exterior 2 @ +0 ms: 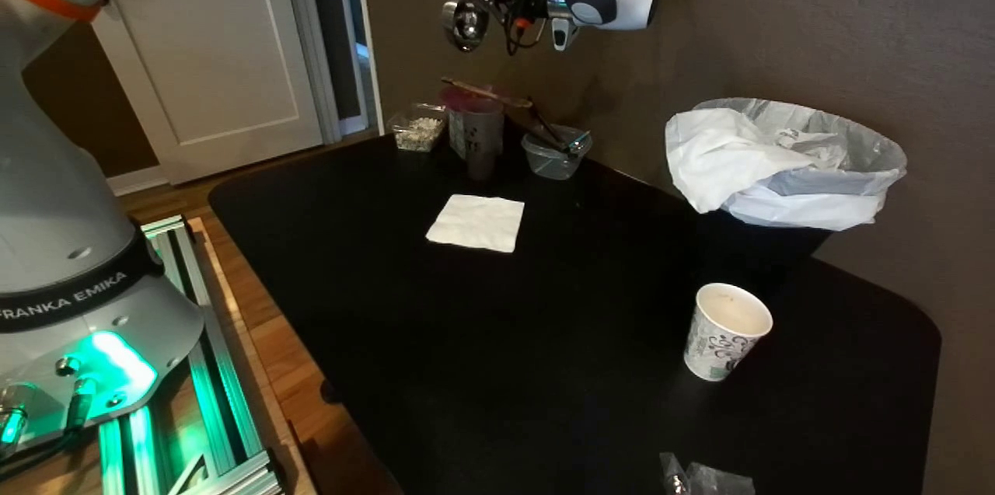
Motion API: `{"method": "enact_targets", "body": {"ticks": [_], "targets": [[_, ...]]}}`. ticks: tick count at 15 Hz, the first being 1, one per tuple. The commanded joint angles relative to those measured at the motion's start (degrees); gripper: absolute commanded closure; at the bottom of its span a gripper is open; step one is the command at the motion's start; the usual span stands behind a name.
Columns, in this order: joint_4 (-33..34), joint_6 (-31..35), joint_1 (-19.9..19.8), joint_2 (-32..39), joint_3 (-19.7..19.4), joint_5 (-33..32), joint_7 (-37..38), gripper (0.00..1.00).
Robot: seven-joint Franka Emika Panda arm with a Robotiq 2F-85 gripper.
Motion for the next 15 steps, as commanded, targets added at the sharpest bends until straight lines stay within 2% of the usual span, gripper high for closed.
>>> {"method": "enact_targets", "body": {"ticks": [1, 15], "targets": [[3.31, -3.39, -0.22, 2.52, -0.33, 2.62, 2.23, 0.99], [6.43, -4.57, -0.21, 3.66, -0.86, 3.28, 3.41, 0.99]]}}
